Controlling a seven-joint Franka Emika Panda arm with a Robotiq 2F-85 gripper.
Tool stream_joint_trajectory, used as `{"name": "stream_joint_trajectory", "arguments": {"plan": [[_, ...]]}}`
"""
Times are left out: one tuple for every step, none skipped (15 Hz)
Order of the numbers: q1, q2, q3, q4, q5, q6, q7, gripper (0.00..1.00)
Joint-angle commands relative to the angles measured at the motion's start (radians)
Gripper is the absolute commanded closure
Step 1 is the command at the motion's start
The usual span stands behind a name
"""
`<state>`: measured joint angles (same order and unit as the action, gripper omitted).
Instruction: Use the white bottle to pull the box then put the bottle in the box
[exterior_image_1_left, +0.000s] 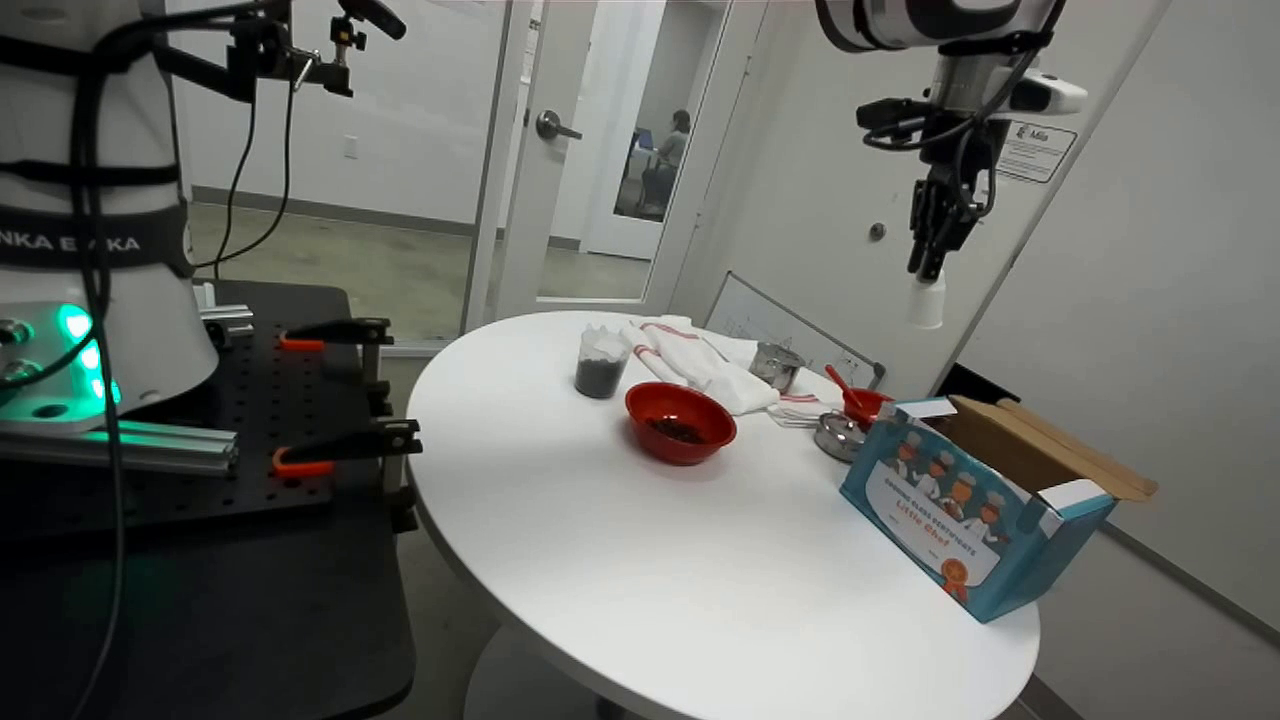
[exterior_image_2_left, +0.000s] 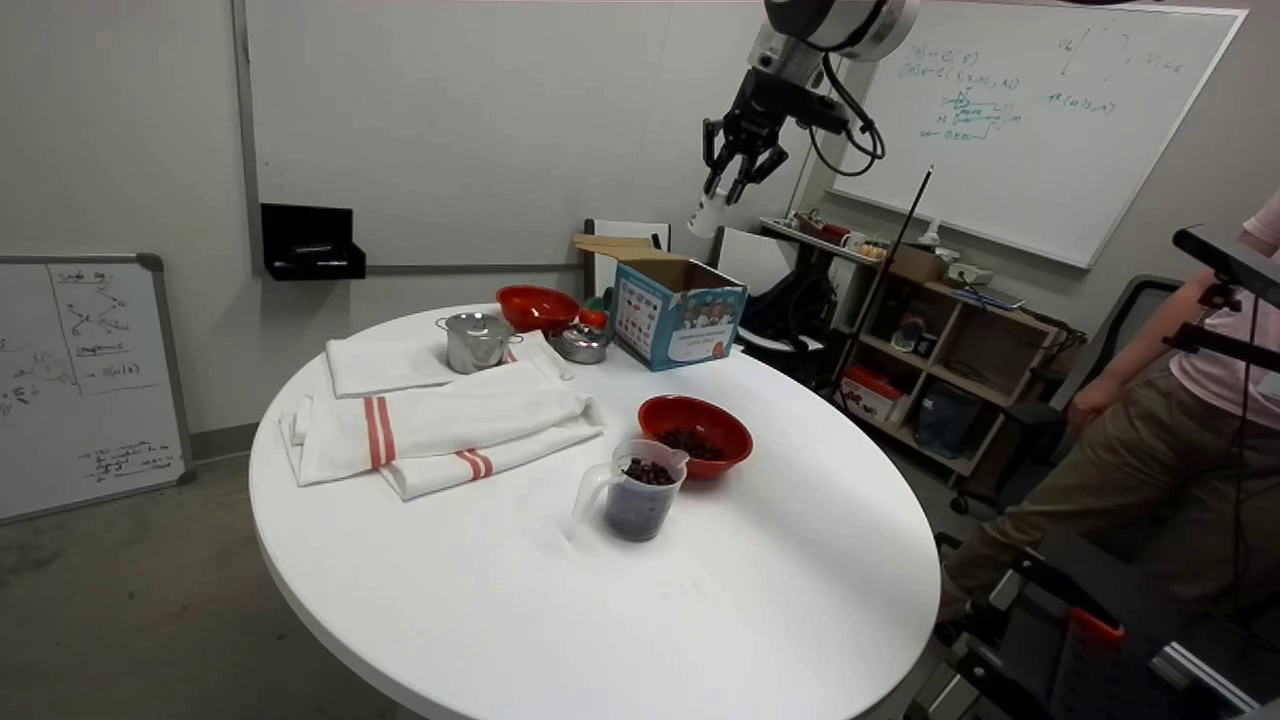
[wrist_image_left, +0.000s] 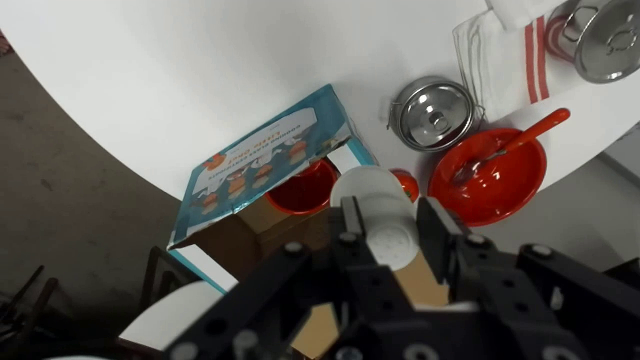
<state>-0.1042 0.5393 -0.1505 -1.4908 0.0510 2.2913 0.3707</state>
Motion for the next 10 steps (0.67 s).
{"name": "stream_joint_trajectory", "arguments": {"plan": [[0.009, 0.134, -0.028, 0.159, -0.006, -0.015, 0.094, 0.91], [0.008, 0.161, -0.032, 0.190, -0.006, -0.025, 0.110, 0.91], [0.006, 0.188, -0.034, 0.223, -0.003, -0.035, 0.121, 0.91], [0.003, 0.218, -0.038, 0.257, -0.001, -0.038, 0.134, 0.91], [0.001, 0.244, -0.041, 0.287, 0.001, -0.041, 0.145, 0.91], [-0.002, 0.273, -0.045, 0.321, 0.003, -0.040, 0.157, 0.91], [-0.005, 0.301, -0.048, 0.357, 0.005, -0.048, 0.170, 0.91], [-0.008, 0.329, -0.052, 0.391, 0.005, -0.053, 0.182, 0.91], [-0.012, 0.351, -0.054, 0.422, 0.006, -0.064, 0.190, 0.91], [-0.016, 0.376, -0.056, 0.457, 0.006, -0.076, 0.199, 0.91]]}}
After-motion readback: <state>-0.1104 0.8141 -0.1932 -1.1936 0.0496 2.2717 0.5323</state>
